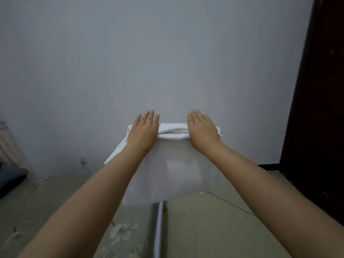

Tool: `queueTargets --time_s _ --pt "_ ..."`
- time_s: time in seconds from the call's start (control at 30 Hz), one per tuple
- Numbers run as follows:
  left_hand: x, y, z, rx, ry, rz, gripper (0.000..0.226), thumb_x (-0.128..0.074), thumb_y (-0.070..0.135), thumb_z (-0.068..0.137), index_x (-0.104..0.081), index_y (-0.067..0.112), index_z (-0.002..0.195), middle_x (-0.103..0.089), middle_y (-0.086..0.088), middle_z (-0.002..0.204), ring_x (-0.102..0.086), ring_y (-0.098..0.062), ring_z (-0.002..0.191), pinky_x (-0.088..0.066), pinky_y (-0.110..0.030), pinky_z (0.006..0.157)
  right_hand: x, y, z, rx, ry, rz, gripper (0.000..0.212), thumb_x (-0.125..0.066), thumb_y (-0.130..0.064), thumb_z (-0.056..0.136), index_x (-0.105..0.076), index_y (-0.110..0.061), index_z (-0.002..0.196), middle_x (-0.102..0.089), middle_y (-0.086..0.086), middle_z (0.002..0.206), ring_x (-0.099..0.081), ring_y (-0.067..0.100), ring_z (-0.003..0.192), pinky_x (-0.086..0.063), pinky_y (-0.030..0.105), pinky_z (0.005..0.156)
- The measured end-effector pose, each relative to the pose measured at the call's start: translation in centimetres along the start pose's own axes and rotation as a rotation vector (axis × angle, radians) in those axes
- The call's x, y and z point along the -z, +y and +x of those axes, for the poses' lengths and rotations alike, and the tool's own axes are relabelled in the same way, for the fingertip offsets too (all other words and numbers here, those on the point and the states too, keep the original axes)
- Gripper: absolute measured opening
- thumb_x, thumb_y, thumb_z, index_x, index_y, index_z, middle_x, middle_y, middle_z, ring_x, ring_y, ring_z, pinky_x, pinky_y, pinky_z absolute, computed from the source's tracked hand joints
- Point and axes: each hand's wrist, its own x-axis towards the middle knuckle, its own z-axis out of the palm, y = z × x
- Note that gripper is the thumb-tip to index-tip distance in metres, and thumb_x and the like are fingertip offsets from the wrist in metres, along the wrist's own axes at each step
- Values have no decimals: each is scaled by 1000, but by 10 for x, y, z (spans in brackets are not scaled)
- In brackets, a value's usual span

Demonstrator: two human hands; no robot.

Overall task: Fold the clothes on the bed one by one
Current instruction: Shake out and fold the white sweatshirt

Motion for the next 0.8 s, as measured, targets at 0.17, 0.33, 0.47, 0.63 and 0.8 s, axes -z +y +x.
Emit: queueTargets --time_s 0.17,0.33,0.47,0.63,0.8 --pt "-24 -1 92 -44 17 -29 49 -19 8 100 -1 1 146 -3 -19 154 -5 -28 143 2 -37 114 -21 37 75 -70 13 -21 56 -28 -2 93 -4 4 144 -11 17 154 -7 27 143 -2 34 115" --pt "-77 21 171 -82 5 -78 50 -19 5 99 -1 1 146 -2 -17 155 -4 -26 143 1 -36 115 -72 84 135 -99 -21 -46 60 -32 -2 92 -5 2 144 -10 15 154 -7 25 144 -1 33 116" --pt "-125 41 237 -85 -26 -97 51 -18 7 100 3 2 145 2 -16 155 0 -26 144 3 -35 115 -119 125 190 -98 -23 -47 60 -32 -2 92 -2 3 144 -9 16 154 -7 25 144 -1 33 116" --pt "-182 50 325 -11 -83 -100 52 -19 6 99 5 2 145 4 -14 155 3 -24 144 5 -33 115 -178 174 285 -1 -53 -44 57 -25 -3 94 1 4 144 -5 18 154 -4 27 144 0 34 116" --pt "-239 40 394 77 -169 -75 54 -19 2 98 6 2 145 4 -14 155 3 -23 144 5 -32 114 -231 194 379 103 -55 1 54 -22 -3 95 -1 4 144 -5 19 154 -4 27 144 0 34 116"
